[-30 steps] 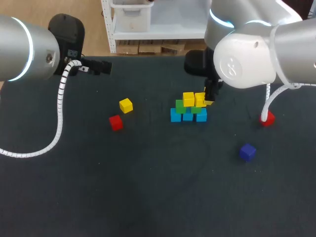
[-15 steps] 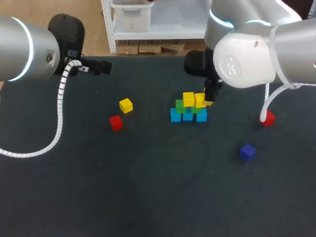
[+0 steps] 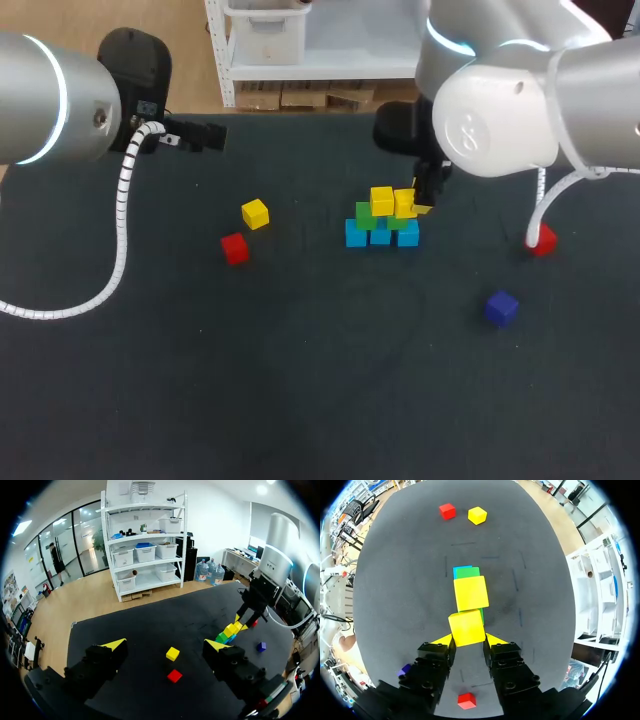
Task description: Place the blue cubes, place green cubes on the blue cubes, place the yellow cubes on the green cubes, then place the red cubes on the yellow cubes, and place purple cube on the red cubes.
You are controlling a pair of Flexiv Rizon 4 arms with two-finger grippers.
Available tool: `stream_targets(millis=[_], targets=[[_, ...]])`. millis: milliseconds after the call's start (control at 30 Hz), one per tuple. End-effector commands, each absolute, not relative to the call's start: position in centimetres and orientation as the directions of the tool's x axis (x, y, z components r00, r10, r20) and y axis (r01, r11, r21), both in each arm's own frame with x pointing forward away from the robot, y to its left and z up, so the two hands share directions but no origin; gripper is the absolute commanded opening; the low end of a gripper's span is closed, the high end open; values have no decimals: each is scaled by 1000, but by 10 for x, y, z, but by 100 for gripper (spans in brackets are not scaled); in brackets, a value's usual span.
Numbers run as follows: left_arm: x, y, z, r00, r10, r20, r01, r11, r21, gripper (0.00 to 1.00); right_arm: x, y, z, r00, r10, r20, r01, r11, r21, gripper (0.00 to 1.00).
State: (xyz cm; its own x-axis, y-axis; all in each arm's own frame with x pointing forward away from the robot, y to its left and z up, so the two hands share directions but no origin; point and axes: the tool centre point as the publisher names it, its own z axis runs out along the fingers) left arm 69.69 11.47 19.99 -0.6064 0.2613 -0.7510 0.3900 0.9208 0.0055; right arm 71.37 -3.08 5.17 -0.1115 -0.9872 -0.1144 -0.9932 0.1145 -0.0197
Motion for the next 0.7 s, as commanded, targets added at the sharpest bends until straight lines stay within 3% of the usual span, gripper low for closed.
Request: stream_targets(millis=[33,333,433,533,633,700], targets=[[697,116,200,-607,261,-751,392,920,4,100,716,-30,51,-112,-987,-115,-993,115,-20,37],[697,116,200,-607,261,-751,392,920,4,100,718,-29,51,-111,-987,-116,-993,114,-25,46],[697,116,200,-607,261,-751,392,920,4,100,718,-28,51,-111,-987,-117,-993,115,-26,45],[697,116,200,-607,261,-751,392,920,4,100,718,-27,51,-109,-987,-114,-993,112,-27,33],[697,116,200,-607,261,-751,392,920,4,100,717,-27,51,-107,-988,-112,-994,110,-26,0],[697,116,200,-607,261,-751,392,920,4,100,717,-27,51,-107,-988,-112,-994,111,-26,0]])
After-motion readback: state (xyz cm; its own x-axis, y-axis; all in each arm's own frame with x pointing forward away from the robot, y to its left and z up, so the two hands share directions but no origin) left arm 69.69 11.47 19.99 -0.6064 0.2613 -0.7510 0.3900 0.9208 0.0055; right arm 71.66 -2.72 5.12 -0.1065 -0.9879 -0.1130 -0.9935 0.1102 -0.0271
